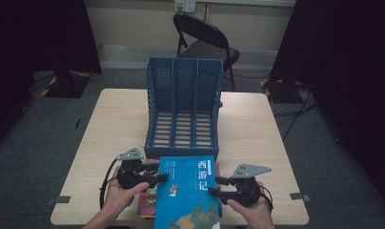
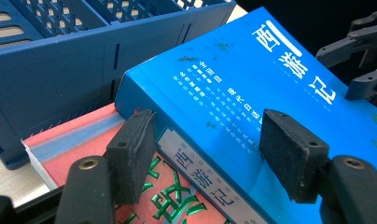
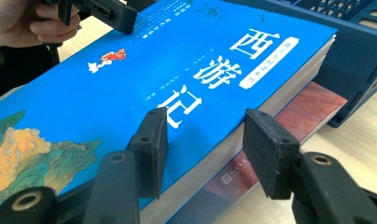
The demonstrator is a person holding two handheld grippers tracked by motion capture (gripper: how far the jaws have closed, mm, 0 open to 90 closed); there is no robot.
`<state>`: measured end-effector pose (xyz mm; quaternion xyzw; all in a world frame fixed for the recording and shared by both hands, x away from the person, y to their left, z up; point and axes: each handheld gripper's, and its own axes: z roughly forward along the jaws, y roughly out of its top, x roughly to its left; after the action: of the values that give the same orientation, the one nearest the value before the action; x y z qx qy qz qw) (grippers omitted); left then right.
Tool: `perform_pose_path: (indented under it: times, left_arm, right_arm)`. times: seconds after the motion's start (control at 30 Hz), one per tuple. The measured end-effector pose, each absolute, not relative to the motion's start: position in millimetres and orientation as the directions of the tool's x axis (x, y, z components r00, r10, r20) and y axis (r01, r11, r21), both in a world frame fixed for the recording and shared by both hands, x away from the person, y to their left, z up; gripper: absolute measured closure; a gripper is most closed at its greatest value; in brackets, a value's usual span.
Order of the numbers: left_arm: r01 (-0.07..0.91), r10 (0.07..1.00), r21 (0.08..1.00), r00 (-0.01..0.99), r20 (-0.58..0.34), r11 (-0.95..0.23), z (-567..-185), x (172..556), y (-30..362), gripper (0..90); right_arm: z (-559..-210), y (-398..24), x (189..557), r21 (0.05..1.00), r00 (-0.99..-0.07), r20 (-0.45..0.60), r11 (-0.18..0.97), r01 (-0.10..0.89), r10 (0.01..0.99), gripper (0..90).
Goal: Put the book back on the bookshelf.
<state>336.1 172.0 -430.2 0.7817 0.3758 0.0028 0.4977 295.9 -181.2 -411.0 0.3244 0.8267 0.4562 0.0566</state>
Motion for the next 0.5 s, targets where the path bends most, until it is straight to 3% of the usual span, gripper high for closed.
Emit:
perform_pose_path:
  times: [0.07, 0.17, 0.23, 0.5]
  left_arm:
    - [0.580, 0.589, 0.781, 0.723, -0.362, -0.232, -429.5, 336.4, 172.0, 35.9]
    - [0.570, 0.587, 0.787, 0.729, -0.352, -0.236, -429.4, 335.3, 171.7, 35.6]
    - [0.616, 0.577, 0.746, 0.715, -0.394, -0.254, -427.3, 336.4, 171.5, 34.5]
    - [0.582, 0.589, 0.760, 0.735, -0.337, -0.291, -423.6, 327.1, 167.3, 31.5]
  right_arm:
    - [-410.3, -177.8, 300.6, 0.792, -0.772, 0.178, 0.377, 0.480, 0.610, 39.8]
    - [-408.4, -167.8, 310.2, 0.789, -0.766, 0.150, 0.391, 0.474, 0.625, 33.2]
    - [-403.7, -161.1, 317.3, 0.775, -0.761, 0.129, 0.414, 0.477, 0.636, 31.5]
    - [-410.6, -155.4, 322.9, 0.788, -0.731, 0.135, 0.375, 0.489, 0.669, 23.2]
